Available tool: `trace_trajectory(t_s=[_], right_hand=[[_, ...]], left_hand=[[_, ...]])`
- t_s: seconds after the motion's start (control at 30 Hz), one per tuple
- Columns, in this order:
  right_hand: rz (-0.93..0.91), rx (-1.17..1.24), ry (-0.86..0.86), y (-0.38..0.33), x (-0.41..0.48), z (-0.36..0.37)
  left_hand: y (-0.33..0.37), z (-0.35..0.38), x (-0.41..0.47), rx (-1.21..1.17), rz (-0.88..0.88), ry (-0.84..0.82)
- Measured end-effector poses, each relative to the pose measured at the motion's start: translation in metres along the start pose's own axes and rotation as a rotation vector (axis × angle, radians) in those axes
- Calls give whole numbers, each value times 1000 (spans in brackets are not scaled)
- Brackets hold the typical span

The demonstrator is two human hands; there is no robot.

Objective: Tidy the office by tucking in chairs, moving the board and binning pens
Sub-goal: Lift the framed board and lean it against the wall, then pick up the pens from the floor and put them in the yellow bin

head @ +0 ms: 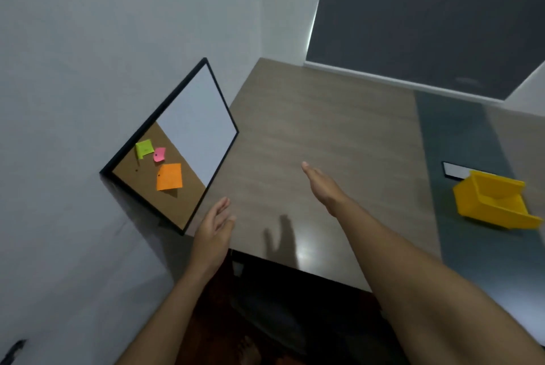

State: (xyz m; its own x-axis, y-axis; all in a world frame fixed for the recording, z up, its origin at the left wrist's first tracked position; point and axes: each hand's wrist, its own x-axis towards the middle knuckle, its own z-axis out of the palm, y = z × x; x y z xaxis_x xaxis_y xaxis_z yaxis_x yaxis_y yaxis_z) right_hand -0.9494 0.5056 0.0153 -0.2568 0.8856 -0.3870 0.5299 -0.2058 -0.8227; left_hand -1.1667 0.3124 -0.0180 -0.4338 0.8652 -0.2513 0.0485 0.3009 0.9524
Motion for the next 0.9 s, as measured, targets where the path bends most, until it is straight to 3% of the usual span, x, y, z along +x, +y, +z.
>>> trace_trajectory(t_s=[0.57, 0.9], right_hand=[[-19, 25, 217, 220, -199, -214], [123, 160, 411, 359, -345, -302]], left_hand=[[21, 212, -157, 191, 164, -285], [12, 355, -261, 288, 188, -637]])
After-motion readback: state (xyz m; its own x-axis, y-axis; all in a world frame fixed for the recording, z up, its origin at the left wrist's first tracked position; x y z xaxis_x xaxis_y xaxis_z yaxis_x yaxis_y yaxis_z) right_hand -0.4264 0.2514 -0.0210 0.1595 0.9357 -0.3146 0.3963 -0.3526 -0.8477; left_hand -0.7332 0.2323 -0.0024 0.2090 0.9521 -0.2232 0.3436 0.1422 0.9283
